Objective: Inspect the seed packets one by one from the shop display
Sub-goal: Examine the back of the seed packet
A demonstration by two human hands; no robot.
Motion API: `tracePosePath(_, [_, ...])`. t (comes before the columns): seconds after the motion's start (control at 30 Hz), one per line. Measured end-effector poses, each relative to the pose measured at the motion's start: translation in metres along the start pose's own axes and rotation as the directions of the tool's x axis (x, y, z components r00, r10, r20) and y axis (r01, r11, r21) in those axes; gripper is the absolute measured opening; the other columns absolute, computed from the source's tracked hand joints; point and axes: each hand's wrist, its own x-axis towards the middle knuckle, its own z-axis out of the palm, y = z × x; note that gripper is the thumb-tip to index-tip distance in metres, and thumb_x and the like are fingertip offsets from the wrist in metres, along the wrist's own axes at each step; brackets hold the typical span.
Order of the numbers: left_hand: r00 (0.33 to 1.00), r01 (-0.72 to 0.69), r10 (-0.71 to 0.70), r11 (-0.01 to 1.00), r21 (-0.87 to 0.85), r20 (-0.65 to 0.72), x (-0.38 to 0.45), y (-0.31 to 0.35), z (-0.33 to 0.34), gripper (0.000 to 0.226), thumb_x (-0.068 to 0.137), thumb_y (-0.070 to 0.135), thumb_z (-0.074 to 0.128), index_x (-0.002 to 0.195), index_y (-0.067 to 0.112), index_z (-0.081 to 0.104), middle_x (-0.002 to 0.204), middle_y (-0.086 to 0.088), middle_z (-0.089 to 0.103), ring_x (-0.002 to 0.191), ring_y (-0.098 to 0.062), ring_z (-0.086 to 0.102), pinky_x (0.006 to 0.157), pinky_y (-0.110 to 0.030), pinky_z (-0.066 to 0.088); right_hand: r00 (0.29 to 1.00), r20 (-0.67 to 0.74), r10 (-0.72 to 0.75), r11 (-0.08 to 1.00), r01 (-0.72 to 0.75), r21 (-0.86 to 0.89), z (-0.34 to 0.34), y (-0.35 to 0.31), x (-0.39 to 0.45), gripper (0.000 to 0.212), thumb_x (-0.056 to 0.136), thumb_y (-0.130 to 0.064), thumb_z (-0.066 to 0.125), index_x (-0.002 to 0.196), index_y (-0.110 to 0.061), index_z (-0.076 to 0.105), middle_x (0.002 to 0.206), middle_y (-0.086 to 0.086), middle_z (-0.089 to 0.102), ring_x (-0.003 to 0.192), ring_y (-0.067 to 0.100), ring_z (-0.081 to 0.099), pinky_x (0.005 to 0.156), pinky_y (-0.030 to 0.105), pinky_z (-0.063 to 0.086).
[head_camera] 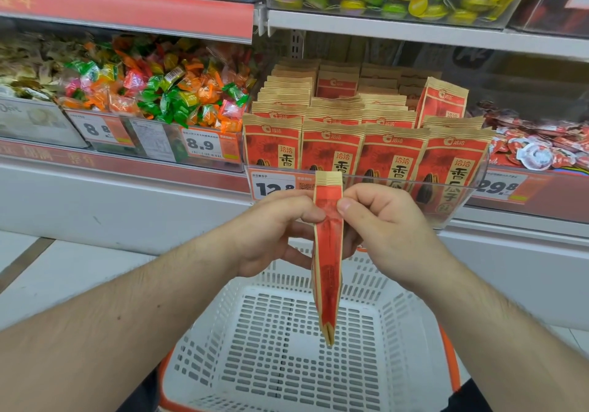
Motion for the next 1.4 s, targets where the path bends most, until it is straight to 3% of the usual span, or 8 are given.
tracePosePath(0.17, [0.998, -0.018, 0.018, 1.000, -0.005, -0.056, 0.002, -0.001, -0.004, 0.019, 0.070, 0.026, 0.057, 0.079, 0.024, 0.074, 0.083, -0.006, 0.071, 0.085, -0.022, 0.068, 0.063, -0.037, 0.056, 1.000, 0.010, 0.009, 0.999, -0.009, -0.044, -0.002, 0.001, 0.001, 0.023, 0.097, -0.012, 0.055, 0.076, -0.007, 0.064, 0.063, 0.006, 0.069, 0.053, 0.015, 0.065, 0.054, 0.027, 0.053])
tracePosePath(0.37, [0.986, -0.048, 0.034, 0.995, -0.085, -0.161, 0.003, 0.002, -0.011, 0.033, 0.070, 0.028, 0.059, 0.097, 0.012, 0.068, 0.090, -0.005, 0.069, 0.084, -0.021, 0.067, 0.064, -0.042, 0.058, 0.957, 0.260, 0.127, 0.919, -0.015, -0.393, -0.016, -0.001, -0.002, 0.032, 0.077, -0.036, 0.075, 0.065, -0.009, 0.065, 0.062, 0.011, 0.067, 0.059, 0.030, 0.067, 0.061, 0.051, 0.057])
tracePosePath(0.53, [0.982, -0.077, 0.067, 0.996, -0.053, -0.176, 0.003, 0.001, -0.015, 0.016, 0.069, 0.025, 0.061, 0.081, 0.020, 0.071, 0.086, -0.001, 0.072, 0.081, -0.017, 0.068, 0.067, -0.044, 0.058, 0.923, 0.322, 0.210, 0.871, -0.027, -0.491, -0.010, -0.002, -0.003, 0.025, 0.092, -0.019, 0.064, 0.072, -0.004, 0.068, 0.068, 0.006, 0.072, 0.064, 0.010, 0.071, 0.070, 0.048, 0.058])
tracePosePath(0.7, [0.985, -0.042, 0.033, 0.998, -0.052, -0.172, 0.003, 0.000, -0.016, 0.026, 0.070, 0.027, 0.061, 0.092, 0.016, 0.068, 0.085, -0.001, 0.071, 0.083, -0.020, 0.066, 0.072, -0.047, 0.059, 0.898, 0.364, 0.248, 0.876, -0.047, -0.480, -0.008, -0.003, -0.002, 0.025, 0.097, -0.015, 0.059, 0.084, 0.005, 0.067, 0.075, 0.008, 0.074, 0.068, 0.008, 0.073, 0.075, 0.051, 0.058])
tracePosePath(1.0, [0.982, -0.035, 0.021, 0.997, -0.072, -0.186, 0.004, 0.001, -0.016, 0.018, 0.070, 0.027, 0.062, 0.083, 0.018, 0.071, 0.088, -0.003, 0.072, 0.084, -0.020, 0.067, 0.068, -0.046, 0.059, 0.919, 0.312, 0.242, 0.882, -0.074, -0.466, -0.009, -0.001, 0.000, 0.029, 0.093, -0.018, 0.063, 0.070, 0.000, 0.064, 0.070, 0.011, 0.072, 0.062, 0.015, 0.072, 0.070, 0.053, 0.058])
tracePosePath(1.1, [0.976, -0.058, 0.040, 0.995, -0.078, -0.214, 0.004, 0.002, -0.015, 0.017, 0.070, 0.028, 0.064, 0.083, 0.019, 0.070, 0.088, 0.000, 0.073, 0.082, -0.019, 0.068, 0.062, -0.041, 0.058, 0.924, 0.285, 0.256, 0.860, -0.083, -0.504, -0.010, -0.002, -0.001, 0.039, 0.091, -0.031, 0.065, 0.064, -0.003, 0.064, 0.060, 0.005, 0.069, 0.055, 0.019, 0.068, 0.062, 0.043, 0.059])
tracePosePath(1.23, [0.967, -0.070, 0.048, 0.995, -0.078, -0.251, 0.003, 0.003, -0.014, 0.031, 0.069, 0.031, 0.072, 0.098, 0.019, 0.067, 0.090, 0.002, 0.073, 0.085, -0.018, 0.070, 0.064, -0.042, 0.057, 0.948, 0.223, 0.229, 0.749, -0.026, -0.662, -0.002, -0.003, -0.003, 0.052, 0.074, -0.054, 0.075, 0.051, -0.011, 0.056, 0.047, -0.002, 0.055, 0.043, 0.011, 0.049, 0.050, 0.032, 0.045])
tracePosePath(1.4, [0.968, -0.065, 0.047, 0.995, -0.069, -0.245, -0.002, 0.007, -0.008, 0.033, 0.066, 0.034, 0.079, 0.092, 0.021, 0.065, 0.077, 0.008, 0.069, 0.085, -0.017, 0.067, 0.075, -0.048, 0.055, 0.965, 0.181, 0.191, 0.726, -0.015, -0.687, 0.007, 0.005, -0.002, 0.049, 0.082, -0.040, 0.069, 0.047, -0.015, 0.046, 0.044, -0.001, 0.051, 0.040, 0.011, 0.044, 0.049, 0.034, 0.045])
